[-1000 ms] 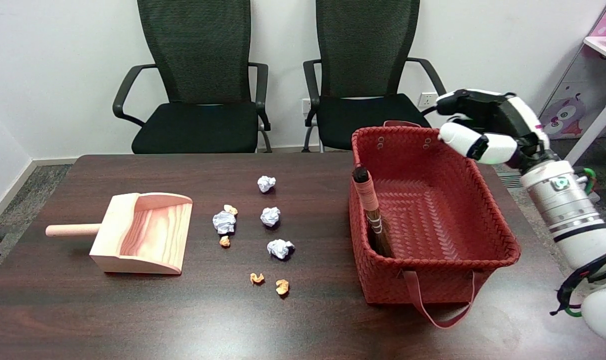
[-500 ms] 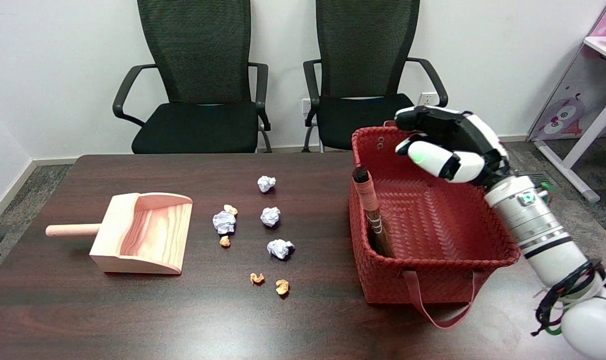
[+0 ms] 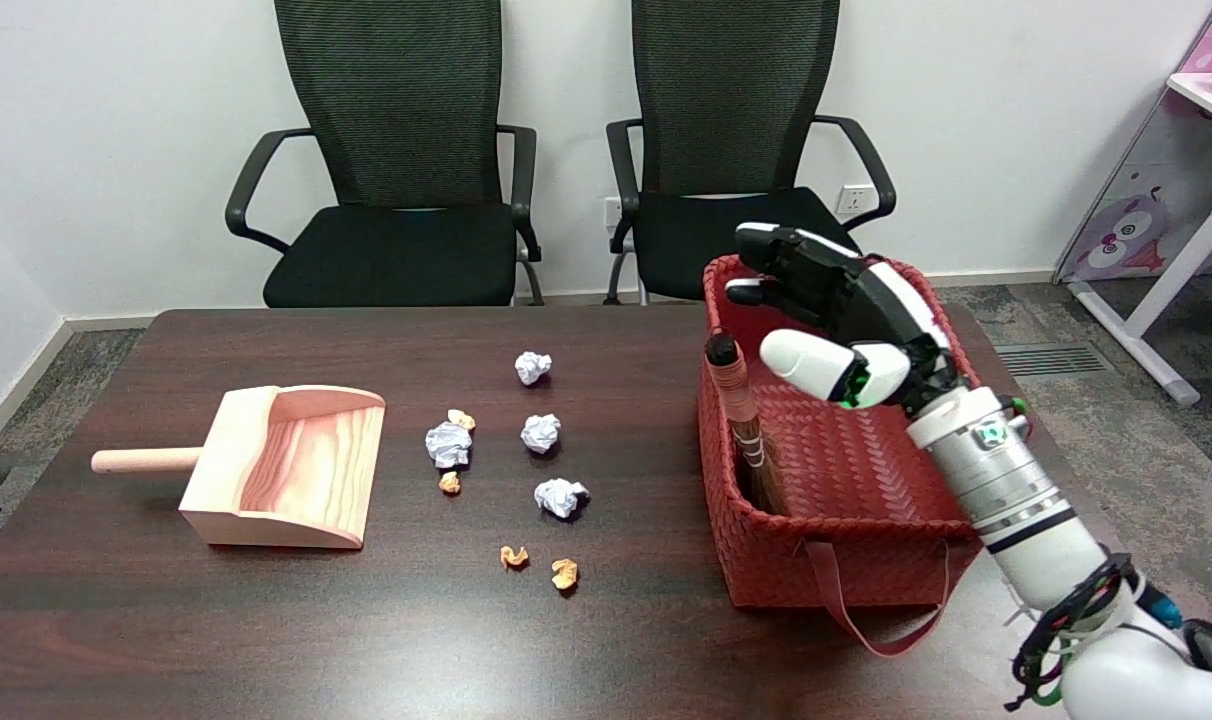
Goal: Pick up the broom by its handle.
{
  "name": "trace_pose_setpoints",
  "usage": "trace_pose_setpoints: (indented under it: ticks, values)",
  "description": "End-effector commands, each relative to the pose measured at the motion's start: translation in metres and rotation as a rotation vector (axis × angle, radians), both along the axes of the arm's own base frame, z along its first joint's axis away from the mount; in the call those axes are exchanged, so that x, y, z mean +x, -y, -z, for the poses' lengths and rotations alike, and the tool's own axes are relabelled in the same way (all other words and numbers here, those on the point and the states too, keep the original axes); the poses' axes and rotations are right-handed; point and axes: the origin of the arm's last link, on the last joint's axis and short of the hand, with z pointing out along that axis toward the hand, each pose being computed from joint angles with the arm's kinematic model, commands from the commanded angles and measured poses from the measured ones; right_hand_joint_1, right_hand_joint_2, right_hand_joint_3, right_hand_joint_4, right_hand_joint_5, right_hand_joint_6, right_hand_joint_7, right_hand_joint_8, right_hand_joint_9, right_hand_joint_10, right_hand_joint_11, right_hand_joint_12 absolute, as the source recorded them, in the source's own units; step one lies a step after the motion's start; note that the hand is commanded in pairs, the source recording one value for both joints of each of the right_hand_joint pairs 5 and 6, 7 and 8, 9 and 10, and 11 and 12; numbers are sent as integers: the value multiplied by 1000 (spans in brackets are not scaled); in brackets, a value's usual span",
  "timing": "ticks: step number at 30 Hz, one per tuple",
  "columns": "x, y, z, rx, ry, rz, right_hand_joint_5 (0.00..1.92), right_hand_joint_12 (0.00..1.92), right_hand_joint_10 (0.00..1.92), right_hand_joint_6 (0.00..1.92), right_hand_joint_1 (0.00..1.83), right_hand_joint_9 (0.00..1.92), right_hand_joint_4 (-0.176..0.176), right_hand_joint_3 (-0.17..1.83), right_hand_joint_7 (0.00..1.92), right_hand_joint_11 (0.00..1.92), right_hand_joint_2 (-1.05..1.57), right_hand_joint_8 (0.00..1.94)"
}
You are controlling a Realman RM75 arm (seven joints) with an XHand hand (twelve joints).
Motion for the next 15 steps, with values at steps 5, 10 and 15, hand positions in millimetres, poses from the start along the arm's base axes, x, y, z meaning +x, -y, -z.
trace_pose_setpoints:
  ticks: [5, 10, 15]
  values:
    - [-21, 6, 40, 67, -3, -21, 302, 449, 262, 302, 917, 262, -136, 892, 302, 449, 92, 302]
    - [-23, 7, 45, 84, -16, -10, 291, 441, 258, 291, 917, 258, -135, 877, 291, 441, 93, 291]
    - [-25, 8, 48, 96, -33, 11, 277, 441, 261, 277, 918, 261, -148, 804, 277, 441, 133, 277]
